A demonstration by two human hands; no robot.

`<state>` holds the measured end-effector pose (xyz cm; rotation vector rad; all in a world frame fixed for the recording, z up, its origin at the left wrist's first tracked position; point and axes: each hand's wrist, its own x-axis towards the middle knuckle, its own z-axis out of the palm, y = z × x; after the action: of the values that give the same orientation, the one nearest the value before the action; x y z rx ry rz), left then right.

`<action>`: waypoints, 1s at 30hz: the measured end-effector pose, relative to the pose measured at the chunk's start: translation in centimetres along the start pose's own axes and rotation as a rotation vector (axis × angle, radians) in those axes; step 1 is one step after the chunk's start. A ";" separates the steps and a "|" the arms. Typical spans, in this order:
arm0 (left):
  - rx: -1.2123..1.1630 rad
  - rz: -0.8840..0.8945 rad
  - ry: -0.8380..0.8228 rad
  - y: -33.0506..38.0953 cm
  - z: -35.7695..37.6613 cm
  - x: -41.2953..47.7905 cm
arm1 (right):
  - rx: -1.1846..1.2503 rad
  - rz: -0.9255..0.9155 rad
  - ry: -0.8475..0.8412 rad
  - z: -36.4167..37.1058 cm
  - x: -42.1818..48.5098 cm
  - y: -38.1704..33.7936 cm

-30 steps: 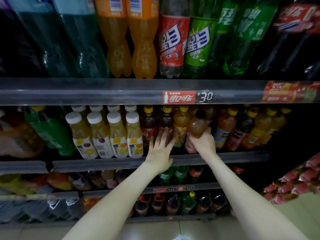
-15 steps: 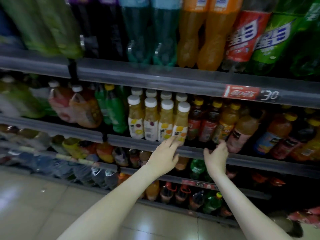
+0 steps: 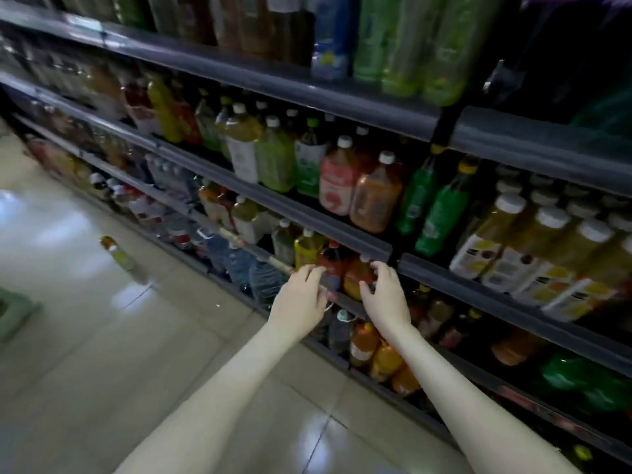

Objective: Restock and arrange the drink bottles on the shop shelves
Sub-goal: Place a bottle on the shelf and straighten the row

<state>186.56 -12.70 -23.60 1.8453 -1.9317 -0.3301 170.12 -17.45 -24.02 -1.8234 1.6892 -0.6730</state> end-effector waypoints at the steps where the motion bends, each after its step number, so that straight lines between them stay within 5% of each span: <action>1: -0.001 -0.032 0.008 -1.7 -0.8 0.0 | 0.000 -0.019 -0.015 1.4 0.3 -1.4; 10: -0.017 -0.194 0.114 -18.0 -6.2 4.4 | -0.026 -0.174 -0.181 14.6 9.0 -12.8; 17: 0.073 -0.390 0.012 -34.4 -12.5 8.6 | -0.039 -0.266 -0.362 28.4 17.9 -24.9; 26: 0.001 -0.728 0.104 -57.9 -21.2 8.7 | -0.117 -0.439 -0.691 49.4 25.1 -42.9; 30: 0.032 -0.740 0.101 -70.1 -25.9 10.7 | -0.127 -0.420 -0.720 59.2 28.8 -50.0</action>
<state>260.46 -25.34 -32.04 2.4876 -1.1262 -0.4169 249.32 -39.87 -32.05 -2.1775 0.9035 -0.0247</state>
